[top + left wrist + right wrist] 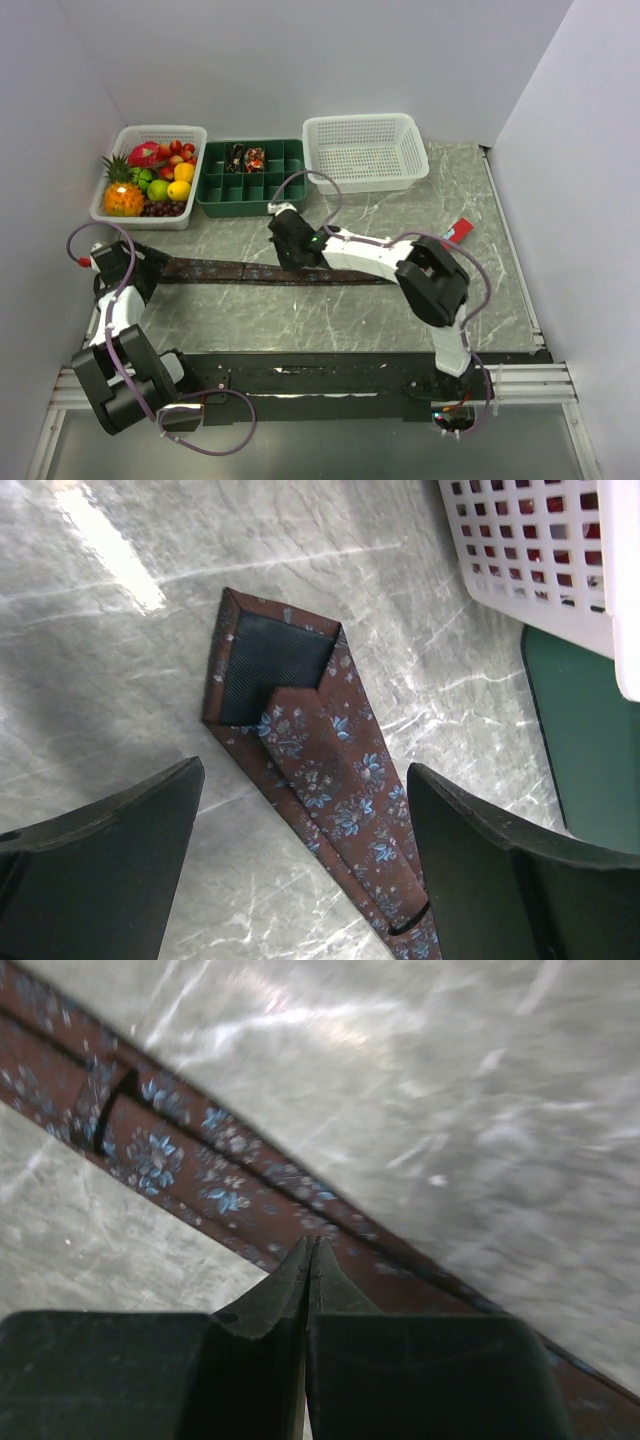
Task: Roll the ties
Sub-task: Flatten out the tie at the center of the board.
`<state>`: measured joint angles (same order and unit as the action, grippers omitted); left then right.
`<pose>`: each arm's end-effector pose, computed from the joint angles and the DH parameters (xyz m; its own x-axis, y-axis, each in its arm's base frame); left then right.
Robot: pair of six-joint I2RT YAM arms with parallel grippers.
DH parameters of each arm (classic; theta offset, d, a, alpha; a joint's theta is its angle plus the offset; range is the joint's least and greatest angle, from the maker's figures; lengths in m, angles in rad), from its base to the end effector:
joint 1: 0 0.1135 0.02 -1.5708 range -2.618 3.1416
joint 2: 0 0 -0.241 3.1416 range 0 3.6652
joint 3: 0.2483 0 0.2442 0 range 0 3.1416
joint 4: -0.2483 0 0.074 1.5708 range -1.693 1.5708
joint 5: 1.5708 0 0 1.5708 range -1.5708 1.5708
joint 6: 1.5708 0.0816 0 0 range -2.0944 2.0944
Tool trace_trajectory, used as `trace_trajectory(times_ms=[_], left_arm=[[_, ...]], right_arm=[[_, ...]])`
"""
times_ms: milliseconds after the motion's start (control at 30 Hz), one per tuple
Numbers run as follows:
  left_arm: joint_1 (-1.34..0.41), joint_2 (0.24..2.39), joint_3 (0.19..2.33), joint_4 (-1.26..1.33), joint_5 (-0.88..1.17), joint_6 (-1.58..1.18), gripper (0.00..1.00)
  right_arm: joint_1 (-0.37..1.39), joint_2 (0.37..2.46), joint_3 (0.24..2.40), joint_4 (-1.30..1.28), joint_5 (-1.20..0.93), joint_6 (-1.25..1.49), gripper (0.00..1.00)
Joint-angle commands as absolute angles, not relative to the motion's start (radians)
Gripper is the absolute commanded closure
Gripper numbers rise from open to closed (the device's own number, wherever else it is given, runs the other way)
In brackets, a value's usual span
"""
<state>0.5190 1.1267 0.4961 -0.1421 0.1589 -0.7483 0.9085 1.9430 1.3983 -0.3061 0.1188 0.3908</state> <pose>0.2267 0.1146 0.1321 -0.1779 -0.8753 -0.4496 -0.6992 0.4339 -0.5681 0.2803 0.3437 0.1501 -0.7074 -0.2921 -0.6436 -0.5034 0.8474 0.1688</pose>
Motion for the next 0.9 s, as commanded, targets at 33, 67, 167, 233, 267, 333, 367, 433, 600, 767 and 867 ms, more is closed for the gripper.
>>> trace_trajectory(times_ms=[33,67,167,233,267,333,367,433,600,767,867], left_arm=[[0.537,1.114,0.508,-0.121,0.14,-0.735,0.11],[0.537,1.118,0.508,-0.121,0.141,-0.735,0.12],[0.54,1.115,0.506,-0.115,0.146,-0.735,0.12],[0.54,1.111,0.506,-0.115,0.146,-0.733,0.12],[0.54,1.101,0.505,-0.115,0.147,-0.733,0.12],[0.54,1.092,0.503,-0.112,0.156,-0.733,0.12],[0.54,1.079,0.503,-0.115,0.158,-0.735,0.12],[0.54,1.062,0.502,-0.114,0.172,-0.733,0.12],[0.54,1.017,0.522,-0.146,0.195,-0.735,0.11],[0.54,1.0,0.54,-0.169,0.215,-0.73,0.1],[0.538,1.002,0.537,-0.169,0.224,-0.727,0.09]], right_arm=[[0.923,2.025,1.529,-0.387,0.075,0.351,1.0],[0.925,2.031,1.535,-0.39,0.069,0.348,1.0],[0.93,2.049,1.54,-0.393,0.064,0.351,1.0],[0.931,2.054,1.525,-0.387,0.077,0.35,1.0],[0.931,2.06,1.523,-0.39,0.083,0.348,1.0],[0.933,2.092,1.54,-0.431,0.107,0.351,1.0],[0.934,2.104,1.546,-0.448,0.12,0.351,1.0],[0.934,2.14,1.566,-0.489,0.139,0.353,1.0],[0.933,2.184,1.592,-0.564,0.129,0.377,1.0],[0.931,2.165,1.545,-0.589,0.141,0.411,1.0],[0.923,2.138,1.485,-0.595,0.153,0.432,1.0]])
